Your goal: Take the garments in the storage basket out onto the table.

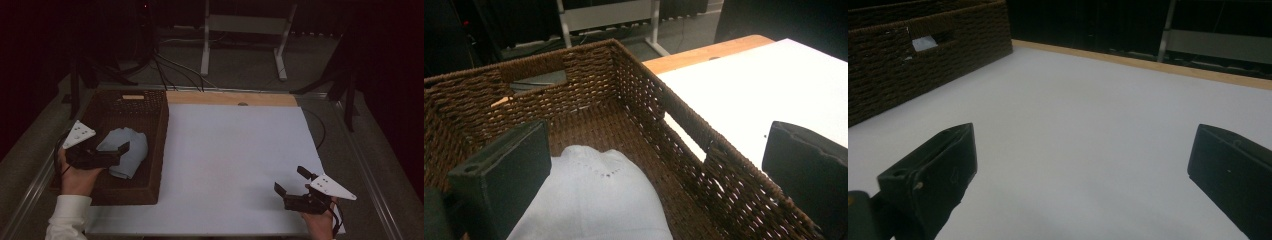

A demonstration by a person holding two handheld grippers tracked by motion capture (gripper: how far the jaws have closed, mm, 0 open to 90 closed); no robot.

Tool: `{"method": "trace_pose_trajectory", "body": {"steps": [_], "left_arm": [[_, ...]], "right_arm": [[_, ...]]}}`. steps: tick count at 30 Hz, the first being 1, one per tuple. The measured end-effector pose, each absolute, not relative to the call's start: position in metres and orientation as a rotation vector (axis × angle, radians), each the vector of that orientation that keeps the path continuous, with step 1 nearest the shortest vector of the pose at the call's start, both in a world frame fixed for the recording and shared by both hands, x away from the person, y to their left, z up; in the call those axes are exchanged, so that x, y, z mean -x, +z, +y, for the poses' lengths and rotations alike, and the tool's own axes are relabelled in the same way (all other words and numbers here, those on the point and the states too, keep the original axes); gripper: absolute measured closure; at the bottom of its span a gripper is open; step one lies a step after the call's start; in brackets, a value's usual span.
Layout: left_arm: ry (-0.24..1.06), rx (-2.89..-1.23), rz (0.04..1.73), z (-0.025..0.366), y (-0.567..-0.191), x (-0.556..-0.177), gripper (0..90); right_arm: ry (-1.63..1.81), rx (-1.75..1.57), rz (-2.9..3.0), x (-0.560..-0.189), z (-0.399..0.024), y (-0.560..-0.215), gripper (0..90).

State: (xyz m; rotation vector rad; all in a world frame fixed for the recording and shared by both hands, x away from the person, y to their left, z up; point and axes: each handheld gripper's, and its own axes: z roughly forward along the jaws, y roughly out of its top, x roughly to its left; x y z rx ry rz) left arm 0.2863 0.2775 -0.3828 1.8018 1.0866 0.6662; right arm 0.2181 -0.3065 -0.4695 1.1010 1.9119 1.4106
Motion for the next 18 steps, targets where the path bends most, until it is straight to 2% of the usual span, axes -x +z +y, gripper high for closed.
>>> {"method": "trace_pose_trajectory", "body": {"steps": [18], "left_arm": [[0.646,-1.839,1.119,0.273,-0.39,-0.314,0.5]], "right_arm": [[1.409,-1.114,1.906,-0.219,-0.308,-0.469,0.0]]}}
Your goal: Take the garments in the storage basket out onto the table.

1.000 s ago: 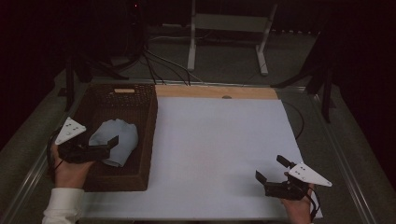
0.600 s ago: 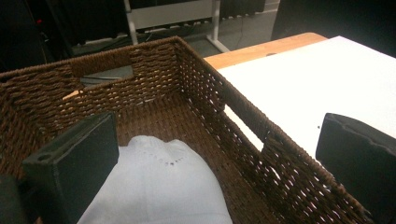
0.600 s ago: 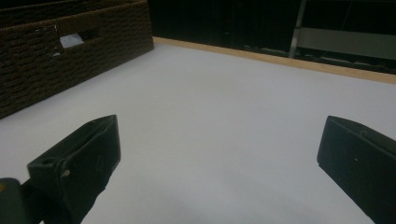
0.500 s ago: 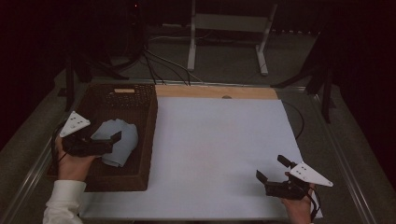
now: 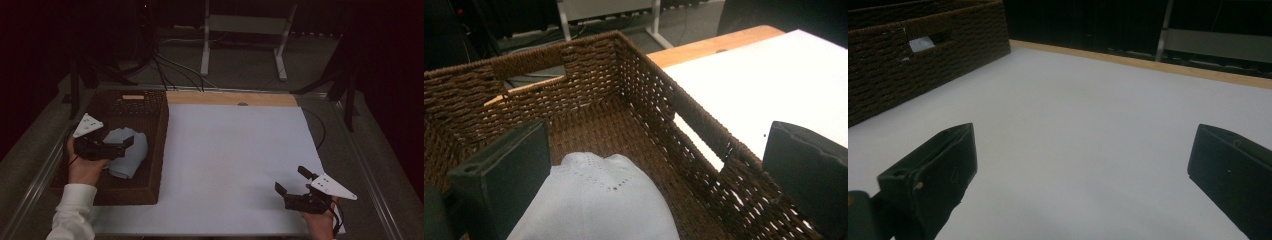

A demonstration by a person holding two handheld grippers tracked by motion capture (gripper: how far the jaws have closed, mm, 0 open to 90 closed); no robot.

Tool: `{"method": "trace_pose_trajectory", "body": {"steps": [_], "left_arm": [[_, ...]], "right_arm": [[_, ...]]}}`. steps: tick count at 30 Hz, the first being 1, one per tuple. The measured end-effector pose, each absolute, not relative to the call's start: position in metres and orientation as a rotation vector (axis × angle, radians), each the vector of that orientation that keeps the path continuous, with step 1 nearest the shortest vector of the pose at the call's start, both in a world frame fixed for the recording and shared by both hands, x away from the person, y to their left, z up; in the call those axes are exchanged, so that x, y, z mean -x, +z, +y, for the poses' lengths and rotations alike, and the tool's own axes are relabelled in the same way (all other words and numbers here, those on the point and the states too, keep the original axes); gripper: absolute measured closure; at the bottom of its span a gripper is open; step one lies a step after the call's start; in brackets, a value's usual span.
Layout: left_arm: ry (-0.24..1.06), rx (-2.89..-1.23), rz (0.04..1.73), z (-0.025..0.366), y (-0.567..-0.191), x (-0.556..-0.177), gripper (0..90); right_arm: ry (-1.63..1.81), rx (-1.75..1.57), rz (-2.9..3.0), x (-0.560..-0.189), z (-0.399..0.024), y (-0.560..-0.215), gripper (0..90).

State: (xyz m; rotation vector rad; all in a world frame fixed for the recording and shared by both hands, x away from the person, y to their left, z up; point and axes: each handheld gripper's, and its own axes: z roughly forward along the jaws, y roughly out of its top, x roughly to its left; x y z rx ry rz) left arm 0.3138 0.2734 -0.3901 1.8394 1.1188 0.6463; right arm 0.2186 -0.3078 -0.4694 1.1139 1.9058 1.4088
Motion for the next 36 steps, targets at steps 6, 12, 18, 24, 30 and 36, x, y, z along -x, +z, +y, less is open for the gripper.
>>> {"method": "trace_pose_trajectory", "body": {"steps": [6,12,18,24,30,36], "left_arm": [[0.643,-1.85,1.137,0.275,-0.393,-0.32,0.5],[0.63,-1.85,1.158,0.277,-0.396,-0.325,0.5],[0.617,-1.852,1.181,0.278,-0.399,-0.33,0.5],[0.616,-1.862,1.199,0.28,-0.403,-0.335,0.5],[0.62,-1.864,1.213,0.28,-0.406,-0.34,0.5],[0.614,-1.881,1.226,0.279,-0.411,-0.346,0.4]], "right_arm": [[1.41,-1.114,1.904,-0.219,-0.308,-0.469,0.0],[1.406,-1.119,1.905,-0.219,-0.308,-0.47,0.0],[1.407,-1.119,1.902,-0.219,-0.309,-0.469,0.0],[1.405,-1.121,1.903,-0.219,-0.309,-0.469,0.0],[1.405,-1.123,1.901,-0.219,-0.309,-0.469,0.0],[1.406,-1.124,1.9,-0.219,-0.309,-0.469,0.0]]}}
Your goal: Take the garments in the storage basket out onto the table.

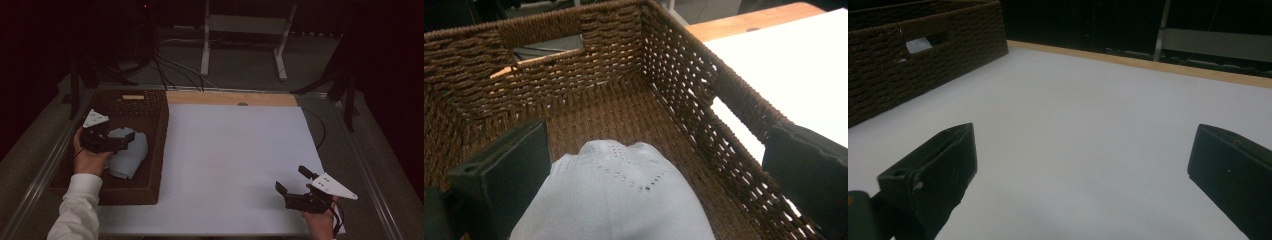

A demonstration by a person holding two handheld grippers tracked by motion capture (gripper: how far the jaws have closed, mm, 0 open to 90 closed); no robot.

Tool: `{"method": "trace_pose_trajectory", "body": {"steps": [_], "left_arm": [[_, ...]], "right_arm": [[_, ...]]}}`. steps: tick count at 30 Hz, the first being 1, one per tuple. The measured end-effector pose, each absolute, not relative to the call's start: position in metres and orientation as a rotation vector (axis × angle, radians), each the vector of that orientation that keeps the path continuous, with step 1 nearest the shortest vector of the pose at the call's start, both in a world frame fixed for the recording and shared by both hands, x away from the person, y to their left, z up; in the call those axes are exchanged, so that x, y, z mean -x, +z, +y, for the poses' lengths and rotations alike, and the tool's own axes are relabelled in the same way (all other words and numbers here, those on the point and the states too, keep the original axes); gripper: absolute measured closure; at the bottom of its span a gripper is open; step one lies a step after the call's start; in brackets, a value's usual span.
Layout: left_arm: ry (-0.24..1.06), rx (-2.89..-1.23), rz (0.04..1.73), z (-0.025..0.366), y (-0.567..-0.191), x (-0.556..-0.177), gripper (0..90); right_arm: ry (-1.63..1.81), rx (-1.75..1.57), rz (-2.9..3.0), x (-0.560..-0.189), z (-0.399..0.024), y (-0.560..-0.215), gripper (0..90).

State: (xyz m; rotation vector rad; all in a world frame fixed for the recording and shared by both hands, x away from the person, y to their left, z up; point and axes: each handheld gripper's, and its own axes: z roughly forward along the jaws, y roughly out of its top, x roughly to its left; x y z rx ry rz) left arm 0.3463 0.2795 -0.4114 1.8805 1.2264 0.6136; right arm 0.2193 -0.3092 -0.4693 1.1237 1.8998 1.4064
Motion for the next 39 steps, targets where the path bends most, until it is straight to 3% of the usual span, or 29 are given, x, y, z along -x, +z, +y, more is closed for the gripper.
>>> {"method": "trace_pose_trajectory", "body": {"steps": [39], "left_arm": [[0.507,-2.013,1.408,0.287,-0.448,-0.378,0.3]], "right_arm": [[1.409,-1.131,1.89,-0.22,-0.312,-0.469,0.0]]}}
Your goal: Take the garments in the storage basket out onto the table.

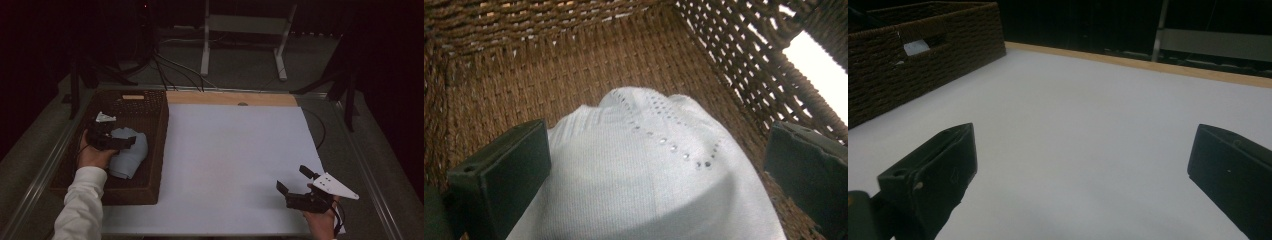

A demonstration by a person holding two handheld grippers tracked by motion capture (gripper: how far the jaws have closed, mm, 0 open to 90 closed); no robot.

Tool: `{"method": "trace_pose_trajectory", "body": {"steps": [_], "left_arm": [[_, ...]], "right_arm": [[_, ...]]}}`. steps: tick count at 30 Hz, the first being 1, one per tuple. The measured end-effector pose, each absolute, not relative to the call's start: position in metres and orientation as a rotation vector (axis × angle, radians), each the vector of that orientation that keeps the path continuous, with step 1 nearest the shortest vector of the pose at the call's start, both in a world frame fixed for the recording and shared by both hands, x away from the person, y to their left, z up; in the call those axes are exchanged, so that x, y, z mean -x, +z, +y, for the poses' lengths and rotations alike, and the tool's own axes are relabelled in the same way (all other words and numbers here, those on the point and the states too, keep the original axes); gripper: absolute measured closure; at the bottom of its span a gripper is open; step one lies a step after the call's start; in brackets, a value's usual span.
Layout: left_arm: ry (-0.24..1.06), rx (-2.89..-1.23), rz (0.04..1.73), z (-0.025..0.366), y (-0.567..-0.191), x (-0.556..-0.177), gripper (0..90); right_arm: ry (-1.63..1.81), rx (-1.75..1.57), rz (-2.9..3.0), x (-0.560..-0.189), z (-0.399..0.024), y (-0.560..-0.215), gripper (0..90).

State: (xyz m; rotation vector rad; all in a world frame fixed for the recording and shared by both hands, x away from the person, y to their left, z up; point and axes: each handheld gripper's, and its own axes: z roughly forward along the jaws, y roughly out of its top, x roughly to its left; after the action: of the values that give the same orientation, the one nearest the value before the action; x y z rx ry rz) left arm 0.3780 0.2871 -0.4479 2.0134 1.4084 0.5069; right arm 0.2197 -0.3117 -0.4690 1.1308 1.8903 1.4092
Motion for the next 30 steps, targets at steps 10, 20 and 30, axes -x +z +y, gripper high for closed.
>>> {"method": "trace_pose_trajectory", "body": {"steps": [10,20,30], "left_arm": [[0.484,-2.024,1.46,0.2925,-0.4538,-0.3788,0.3],[0.447,-2.046,1.519,0.2918,-0.4564,-0.3799,0.3],[0.4,-2.065,1.52,0.2891,-0.4575,-0.3804,0.1]], "right_arm": [[1.407,-1.13,1.891,-0.2196,-0.3116,-0.4689,0.0],[1.408,-1.129,1.888,-0.2194,-0.3121,-0.4686,0.0],[1.402,-1.129,1.891,-0.2195,-0.3114,-0.4687,0.0]]}}
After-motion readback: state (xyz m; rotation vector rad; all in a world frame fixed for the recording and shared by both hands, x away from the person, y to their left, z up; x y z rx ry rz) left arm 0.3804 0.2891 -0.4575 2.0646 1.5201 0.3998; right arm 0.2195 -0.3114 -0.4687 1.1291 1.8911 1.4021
